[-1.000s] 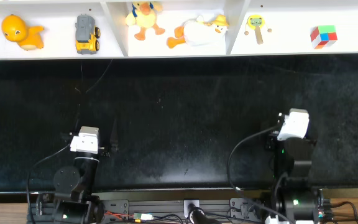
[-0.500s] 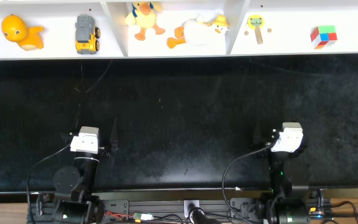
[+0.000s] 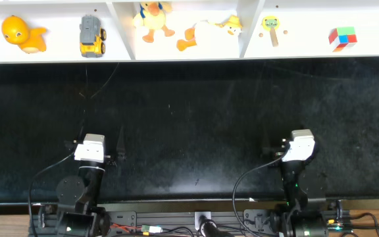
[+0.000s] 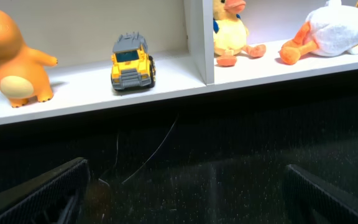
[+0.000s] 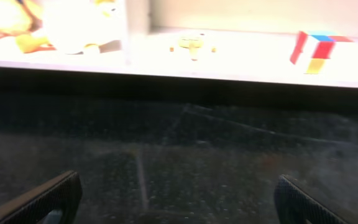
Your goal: Store Toys
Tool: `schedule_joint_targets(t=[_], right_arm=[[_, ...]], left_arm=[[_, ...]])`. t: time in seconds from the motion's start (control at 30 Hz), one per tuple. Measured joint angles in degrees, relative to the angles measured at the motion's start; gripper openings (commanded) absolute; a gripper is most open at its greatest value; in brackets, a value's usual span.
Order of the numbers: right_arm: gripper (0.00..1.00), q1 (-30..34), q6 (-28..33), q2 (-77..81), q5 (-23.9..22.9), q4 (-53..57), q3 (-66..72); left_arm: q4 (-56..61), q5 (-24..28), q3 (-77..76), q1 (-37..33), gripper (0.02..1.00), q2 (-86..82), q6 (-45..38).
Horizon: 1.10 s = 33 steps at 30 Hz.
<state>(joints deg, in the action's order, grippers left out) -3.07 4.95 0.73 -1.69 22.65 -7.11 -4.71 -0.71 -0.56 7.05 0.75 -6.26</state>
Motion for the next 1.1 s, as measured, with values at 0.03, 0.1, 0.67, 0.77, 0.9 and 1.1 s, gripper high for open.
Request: schedule_joint_targets(t=[0.03,0.1,0.67,0.77,0.9,1.1], right_arm=[[0.996,0.87,0.02,0.00,0.02,0.00,0.00],[0.996,2.58,0.00,0.00,-0.02,0.00,0.00],[0.996,2.60,0.02,0.00,0.00,-0.04,0.00],[0.996,2.60,0.09,0.00,0.02,-0.04,0.00],[0.996,2.60,0.20,0.00,0.00,-0.07,0.00],[0.996,2.60,0.20,0.00,0.00,-0.09,0.00]], left_arm=[[-0.02,0.00,0.00,0.00,0.998,0.00,0.02],[-0.02,0.00,0.00,0.00,0.998,-0.02,0.02],[0.00,0.00,0.00,0.00,0.998,-0.02,0.00],[-0.02,0.00,0.00,0.00,0.998,0.00,0.02],[0.00,0.00,0.00,0.00,0.998,0.00,0.02],[0.00,0.00,0.00,0.00,0.998,-0.02,0.02]])
